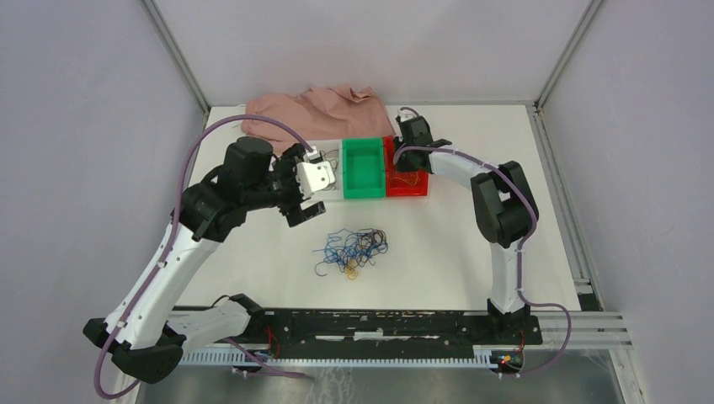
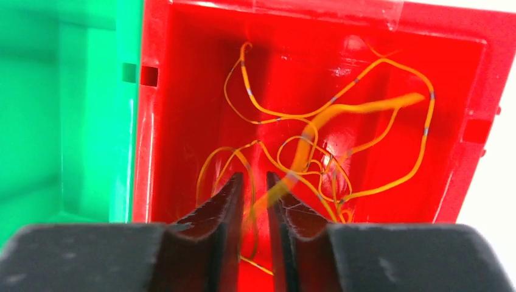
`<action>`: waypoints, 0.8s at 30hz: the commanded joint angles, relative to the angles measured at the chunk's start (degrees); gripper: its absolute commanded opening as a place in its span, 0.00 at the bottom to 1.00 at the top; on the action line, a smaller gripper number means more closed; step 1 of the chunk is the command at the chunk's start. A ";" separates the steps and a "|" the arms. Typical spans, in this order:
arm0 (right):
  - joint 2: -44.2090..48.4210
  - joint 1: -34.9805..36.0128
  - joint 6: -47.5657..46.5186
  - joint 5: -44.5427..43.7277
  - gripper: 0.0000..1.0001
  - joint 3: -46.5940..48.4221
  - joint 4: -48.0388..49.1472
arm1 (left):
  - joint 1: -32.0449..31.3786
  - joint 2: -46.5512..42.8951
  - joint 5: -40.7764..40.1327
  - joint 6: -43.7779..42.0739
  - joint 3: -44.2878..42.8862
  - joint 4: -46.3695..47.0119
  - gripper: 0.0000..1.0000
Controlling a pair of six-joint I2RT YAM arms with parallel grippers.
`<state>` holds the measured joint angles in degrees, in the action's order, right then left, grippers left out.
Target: Untangle the cables
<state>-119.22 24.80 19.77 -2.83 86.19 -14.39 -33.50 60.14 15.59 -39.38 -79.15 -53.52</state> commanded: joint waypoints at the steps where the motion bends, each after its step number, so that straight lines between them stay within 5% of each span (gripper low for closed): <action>1: 2.53 0.04 -0.29 -1.45 0.34 0.31 1.40 | 0.19 -1.07 0.87 1.21 -0.73 1.07 0.94; 11: 16.78 0.12 -0.55 0.20 0.67 1.47 -1.07 | 0.85 0.96 -2.15 6.25 -3.62 0.93 0.99; 15: 22.03 0.11 -0.40 0.64 0.99 -0.50 -3.07 | 1.67 2.03 -3.38 10.34 -4.04 0.07 1.00; 21: 30.41 -1.54 10.86 -5.43 0.99 -5.02 -4.56 | 4.28 0.49 -4.96 15.42 -2.21 3.78 0.99; 24: 30.44 -4.20 13.09 10.04 0.99 -5.94 -7.41 | 5.71 -0.55 -4.32 17.63 -0.06 6.00 0.99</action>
<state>-90.26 23.75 26.17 -3.95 81.69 -19.68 -29.32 61.78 11.84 -27.79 -80.64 -52.42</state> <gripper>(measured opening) 0.994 0.994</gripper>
